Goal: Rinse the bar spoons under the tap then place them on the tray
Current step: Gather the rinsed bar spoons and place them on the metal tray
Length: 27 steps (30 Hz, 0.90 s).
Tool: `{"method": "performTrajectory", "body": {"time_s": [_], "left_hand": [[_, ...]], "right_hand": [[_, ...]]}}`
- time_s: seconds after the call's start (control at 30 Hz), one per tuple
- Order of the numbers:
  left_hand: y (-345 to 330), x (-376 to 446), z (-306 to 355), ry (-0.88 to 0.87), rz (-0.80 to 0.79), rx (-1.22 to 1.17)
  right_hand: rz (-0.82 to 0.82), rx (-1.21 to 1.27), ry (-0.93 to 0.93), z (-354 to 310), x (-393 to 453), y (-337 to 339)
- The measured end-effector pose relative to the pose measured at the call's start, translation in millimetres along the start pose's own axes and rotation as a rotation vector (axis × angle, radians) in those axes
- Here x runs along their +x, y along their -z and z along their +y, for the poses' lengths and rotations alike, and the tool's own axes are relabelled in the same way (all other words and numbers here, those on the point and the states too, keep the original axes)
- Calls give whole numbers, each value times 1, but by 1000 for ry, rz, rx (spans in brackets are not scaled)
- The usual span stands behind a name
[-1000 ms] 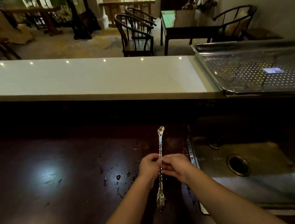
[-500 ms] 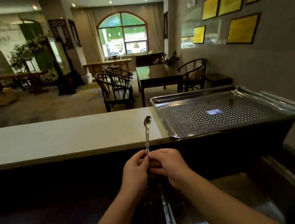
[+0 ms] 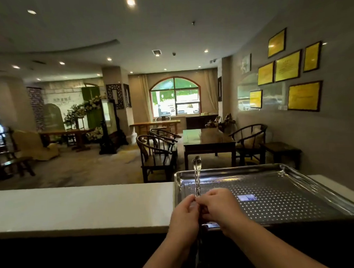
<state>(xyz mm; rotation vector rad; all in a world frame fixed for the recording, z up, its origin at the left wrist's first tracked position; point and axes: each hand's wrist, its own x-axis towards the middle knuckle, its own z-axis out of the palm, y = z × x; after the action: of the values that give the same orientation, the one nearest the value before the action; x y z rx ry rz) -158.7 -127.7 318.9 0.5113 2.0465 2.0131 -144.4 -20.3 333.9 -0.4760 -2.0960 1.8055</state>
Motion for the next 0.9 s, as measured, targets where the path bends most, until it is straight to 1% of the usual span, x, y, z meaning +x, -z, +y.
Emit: {"method": "performTrajectory", "body": {"time_s": [0.17, 0.3, 0.4, 0.57, 0.73, 0.8, 0.9], "left_hand": [[-19, 12, 13, 110, -86, 1], [-23, 24, 23, 148, -172, -86], [-28, 34, 26, 155, -120, -98], [-36, 52, 20, 146, 12, -89], [-33, 69, 5, 148, 79, -45], [-29, 76, 0, 161, 94, -46], [-21, 85, -9, 225, 106, -104]], "right_hand": [[42, -136, 47, -7, 8, 21], [74, -94, 26, -12, 17, 28], [99, -95, 36, -16, 24, 27], [157, -226, 66, -14, 38, 22], [177, -289, 47, -4, 54, 13], [184, -274, 47, 1, 61, 9], [229, -159, 19, 9, 77, 7]]}}
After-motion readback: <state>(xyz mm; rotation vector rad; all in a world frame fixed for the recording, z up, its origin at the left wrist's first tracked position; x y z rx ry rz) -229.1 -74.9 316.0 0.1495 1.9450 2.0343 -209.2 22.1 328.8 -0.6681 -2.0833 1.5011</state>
